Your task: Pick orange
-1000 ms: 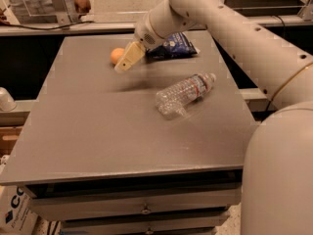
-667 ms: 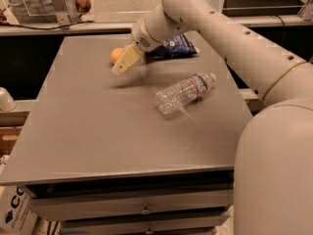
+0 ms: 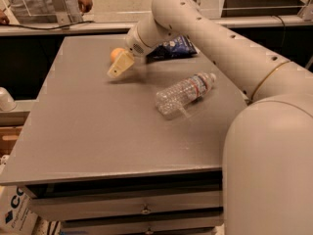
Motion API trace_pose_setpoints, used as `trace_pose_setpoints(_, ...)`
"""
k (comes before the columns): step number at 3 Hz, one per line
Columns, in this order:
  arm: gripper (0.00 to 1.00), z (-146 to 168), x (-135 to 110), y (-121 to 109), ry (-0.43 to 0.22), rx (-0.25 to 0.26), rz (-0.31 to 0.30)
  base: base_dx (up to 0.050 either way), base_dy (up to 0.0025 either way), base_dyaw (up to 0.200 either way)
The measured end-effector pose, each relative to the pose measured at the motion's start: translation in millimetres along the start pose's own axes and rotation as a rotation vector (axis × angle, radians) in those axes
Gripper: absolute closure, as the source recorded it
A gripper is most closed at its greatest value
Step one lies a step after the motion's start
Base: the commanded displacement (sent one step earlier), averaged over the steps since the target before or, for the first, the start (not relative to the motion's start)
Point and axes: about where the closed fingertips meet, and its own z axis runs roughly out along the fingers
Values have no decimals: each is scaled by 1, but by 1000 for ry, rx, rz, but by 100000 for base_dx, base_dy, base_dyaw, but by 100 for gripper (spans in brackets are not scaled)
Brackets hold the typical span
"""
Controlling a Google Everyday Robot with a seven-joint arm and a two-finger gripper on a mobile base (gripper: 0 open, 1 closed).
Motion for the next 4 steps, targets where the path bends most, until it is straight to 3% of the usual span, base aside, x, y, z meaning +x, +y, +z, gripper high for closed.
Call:
trace_pose_setpoints(2,64,10,4,6,24,-20,24,0,0,0)
trace_pose_setpoints(3,87,-4,-2,7,17,-29,39,0,0,0)
trace_pose_setpoints(4,100,-40,-12,17,-20,-60,38,0,0,0)
